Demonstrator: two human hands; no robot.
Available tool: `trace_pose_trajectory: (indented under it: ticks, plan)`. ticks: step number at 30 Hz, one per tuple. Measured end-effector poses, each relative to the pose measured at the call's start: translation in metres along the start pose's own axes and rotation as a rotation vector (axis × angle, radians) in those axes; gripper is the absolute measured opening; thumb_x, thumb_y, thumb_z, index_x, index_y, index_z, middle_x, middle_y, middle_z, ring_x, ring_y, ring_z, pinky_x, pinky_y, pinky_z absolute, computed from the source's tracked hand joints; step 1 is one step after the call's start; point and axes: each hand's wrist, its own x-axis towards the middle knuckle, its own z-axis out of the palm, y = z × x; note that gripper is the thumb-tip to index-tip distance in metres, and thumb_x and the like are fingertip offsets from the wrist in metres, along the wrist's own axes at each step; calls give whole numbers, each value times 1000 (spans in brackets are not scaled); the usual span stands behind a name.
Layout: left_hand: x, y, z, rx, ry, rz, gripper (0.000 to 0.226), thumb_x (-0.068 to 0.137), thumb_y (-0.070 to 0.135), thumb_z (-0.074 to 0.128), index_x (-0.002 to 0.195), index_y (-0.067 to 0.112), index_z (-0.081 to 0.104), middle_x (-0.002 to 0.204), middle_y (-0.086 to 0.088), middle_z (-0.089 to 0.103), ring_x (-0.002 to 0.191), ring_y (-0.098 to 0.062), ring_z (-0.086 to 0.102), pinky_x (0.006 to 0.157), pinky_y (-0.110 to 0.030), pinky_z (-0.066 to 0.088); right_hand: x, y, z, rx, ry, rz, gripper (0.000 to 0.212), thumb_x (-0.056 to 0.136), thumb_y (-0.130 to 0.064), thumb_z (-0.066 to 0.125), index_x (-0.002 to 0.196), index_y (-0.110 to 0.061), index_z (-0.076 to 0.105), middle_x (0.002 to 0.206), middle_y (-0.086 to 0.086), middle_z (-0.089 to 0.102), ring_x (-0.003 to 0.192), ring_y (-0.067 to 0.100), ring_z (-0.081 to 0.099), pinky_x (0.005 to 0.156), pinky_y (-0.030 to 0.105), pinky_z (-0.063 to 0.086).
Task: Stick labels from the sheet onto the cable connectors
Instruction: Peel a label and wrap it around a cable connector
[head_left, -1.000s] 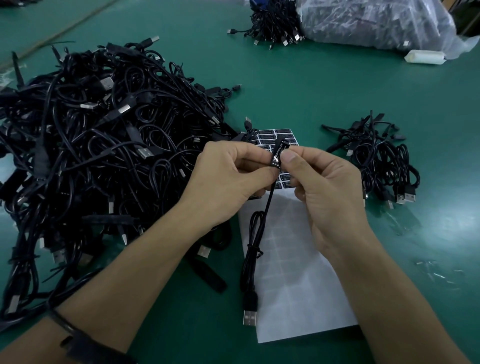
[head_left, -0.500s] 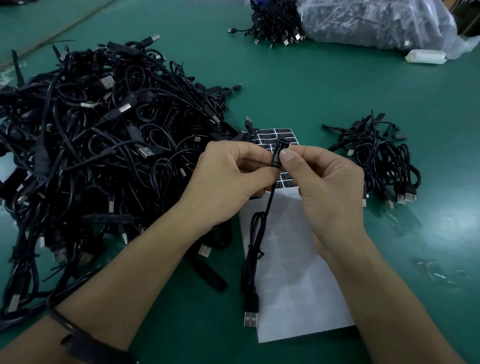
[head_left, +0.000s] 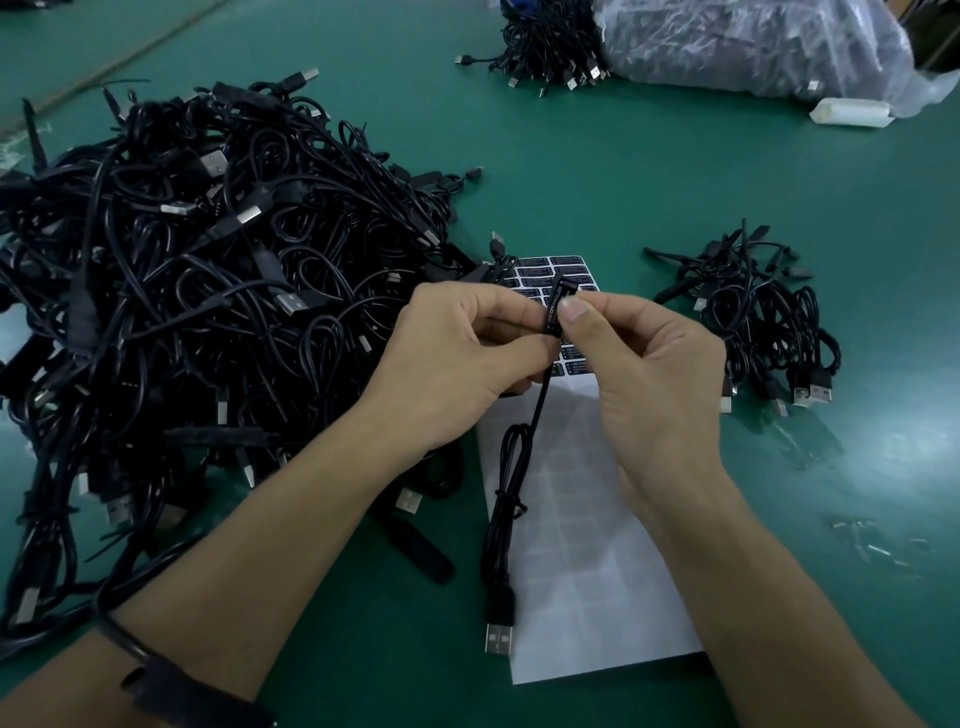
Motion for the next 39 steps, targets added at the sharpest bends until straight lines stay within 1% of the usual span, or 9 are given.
trace_pose_trajectory:
  ticks: [4,8,15,21,24,28,33,36,39]
  plan:
    - [-1,1,0,-5,-8,4,9,84,6,78,87,15,77,74,-3,75,65,-11,68,64,-24,60,-1,3,1,-43,21,-23,6,88,-14,75,84,-19,77,77,-3,76,73,5,70,70,16,53]
    - [-2,2,0,-22,-11,-3,7,84,6,78,88,12,76,78,-6,76,68,-13,69,65,-26,60,-3,3,1,-71,30,-56,7,88,-15,75,85,-21,77,78,-5,76,74,7,71,71,19,55]
    - [-1,0,1,-26,2,-2,5,89,11,74,86,13,77,77,-5,76,71,-12,70,64,-21,57,-3,4,2,-97,28,-111,10,88,-13,75,85,-23,76,75,-10,75,70,1,69,67,13,52]
    - [-1,0,0,-68,29,-8,7,83,12,73,79,17,78,72,-4,74,67,-12,70,63,-22,57,-5,1,4,-120,23,-176,21,85,-12,78,81,-31,74,72,-14,74,67,0,67,65,12,49]
    - [0,-1,0,-75,38,-4,6,78,14,72,77,17,77,69,-4,73,64,-12,69,61,-22,56,-6,1,4,-112,29,-193,20,84,-11,79,81,-30,74,70,-15,73,65,-1,66,63,11,49]
    - [-1,-2,0,-69,32,15,8,80,10,72,78,15,77,68,-5,73,63,-12,68,61,-22,57,-8,1,3,-141,49,-224,20,81,-13,81,82,-31,73,70,-11,71,65,4,64,64,18,50]
    - [1,-2,-1,-39,22,36,12,82,6,72,76,15,77,67,-5,73,61,-10,67,60,-21,56,-5,2,0,-136,93,-147,37,75,-21,87,97,-33,60,74,-7,71,68,10,67,65,23,51]
    - [0,0,0,-56,21,40,6,76,13,71,78,14,76,67,-5,73,61,-10,67,59,-20,54,-4,3,0,-111,52,-110,32,79,-19,84,105,-27,66,79,-6,74,73,11,70,68,25,54]
    - [0,0,1,-47,21,59,6,75,11,71,79,13,74,69,-6,71,62,-11,65,58,-22,55,-3,5,0,-90,5,-98,20,82,-20,82,100,-23,73,78,-5,75,74,10,71,70,26,56]
